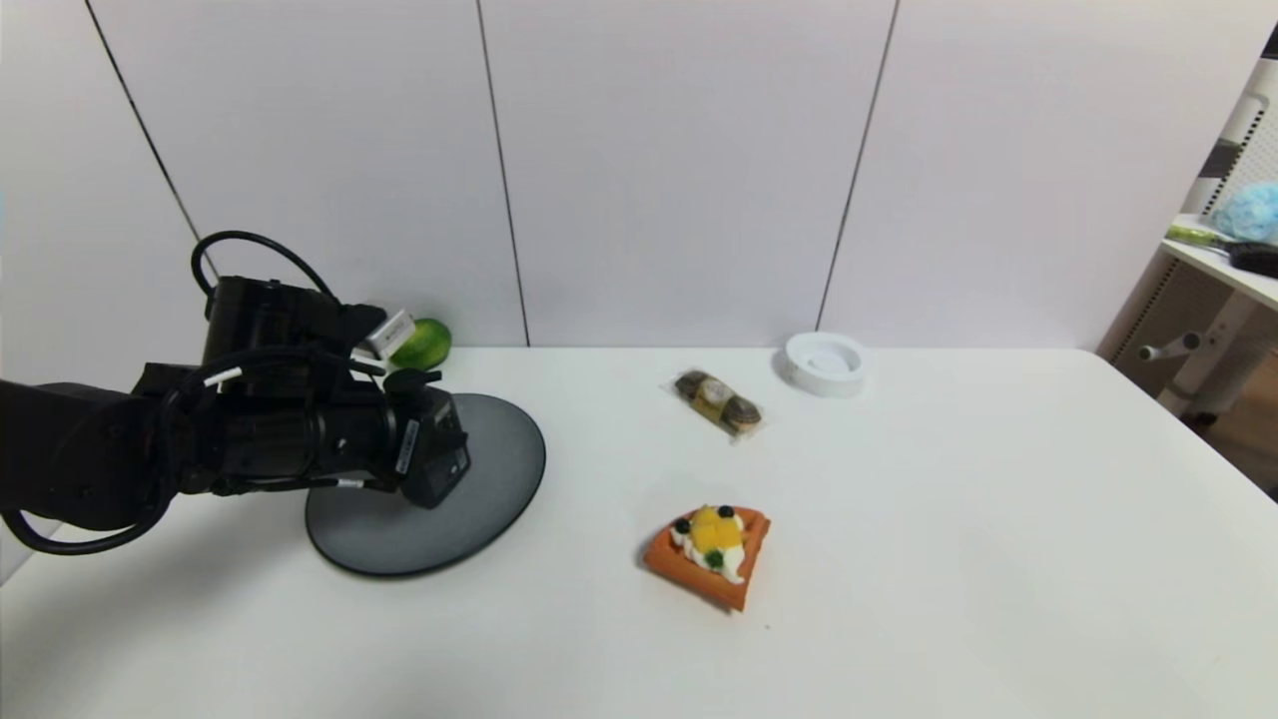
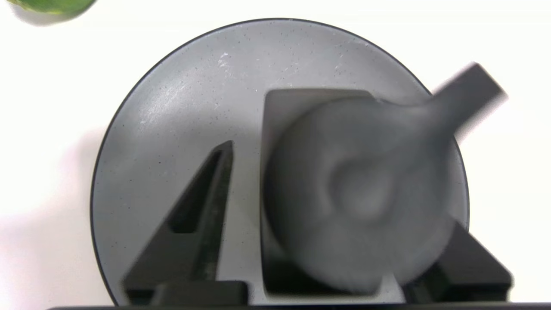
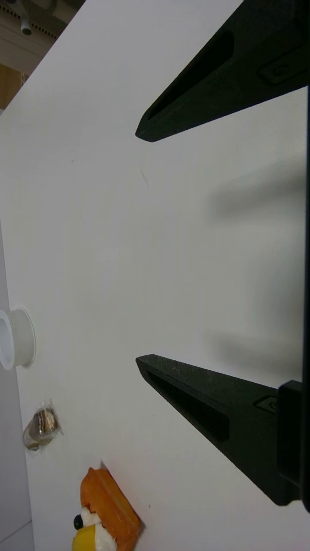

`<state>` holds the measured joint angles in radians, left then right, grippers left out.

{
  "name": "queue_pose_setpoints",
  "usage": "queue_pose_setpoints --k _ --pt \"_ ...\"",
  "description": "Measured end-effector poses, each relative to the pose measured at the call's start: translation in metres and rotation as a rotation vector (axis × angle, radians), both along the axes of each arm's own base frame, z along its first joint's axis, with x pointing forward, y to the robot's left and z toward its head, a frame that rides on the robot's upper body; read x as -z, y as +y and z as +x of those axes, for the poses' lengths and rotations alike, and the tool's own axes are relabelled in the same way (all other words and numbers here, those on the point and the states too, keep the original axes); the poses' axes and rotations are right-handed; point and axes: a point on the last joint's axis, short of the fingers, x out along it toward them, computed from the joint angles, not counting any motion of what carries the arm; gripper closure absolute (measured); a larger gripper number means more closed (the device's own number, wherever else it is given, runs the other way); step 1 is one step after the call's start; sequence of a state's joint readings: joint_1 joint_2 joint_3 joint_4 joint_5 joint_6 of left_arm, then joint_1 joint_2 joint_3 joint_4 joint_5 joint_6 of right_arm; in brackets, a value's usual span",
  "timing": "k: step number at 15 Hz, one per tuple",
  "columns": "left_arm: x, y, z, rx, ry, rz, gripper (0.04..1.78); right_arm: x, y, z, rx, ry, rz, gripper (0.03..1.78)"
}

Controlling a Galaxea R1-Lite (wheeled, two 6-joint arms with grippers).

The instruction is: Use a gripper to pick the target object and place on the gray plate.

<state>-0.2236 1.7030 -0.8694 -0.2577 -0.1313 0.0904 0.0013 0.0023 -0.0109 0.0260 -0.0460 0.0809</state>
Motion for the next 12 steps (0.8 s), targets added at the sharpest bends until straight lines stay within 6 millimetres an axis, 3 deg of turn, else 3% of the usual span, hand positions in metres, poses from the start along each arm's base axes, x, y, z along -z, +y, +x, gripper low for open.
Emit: queue_pose_setpoints --k 3,6,10,12 --pt "-0.009 0.001 -0.004 0.007 -0.037 -0.001 0.48 0.000 0.000 0.000 0.000 0.000 0.000 0.10" --pt "-0.041 0.004 -0.019 0.010 -0.174 -0.028 0.37 0.000 0.000 0.000 0.000 0.000 0.000 0.10" --pt "-0.103 0.019 -0.063 -0.012 -0.418 -0.075 0.27 0.000 0.000 0.000 0.000 0.000 0.000 0.10" --pt "-0.120 0.028 -0.092 -0.025 -0.467 -0.079 0.23 0.000 0.000 0.000 0.000 0.000 0.000 0.10"
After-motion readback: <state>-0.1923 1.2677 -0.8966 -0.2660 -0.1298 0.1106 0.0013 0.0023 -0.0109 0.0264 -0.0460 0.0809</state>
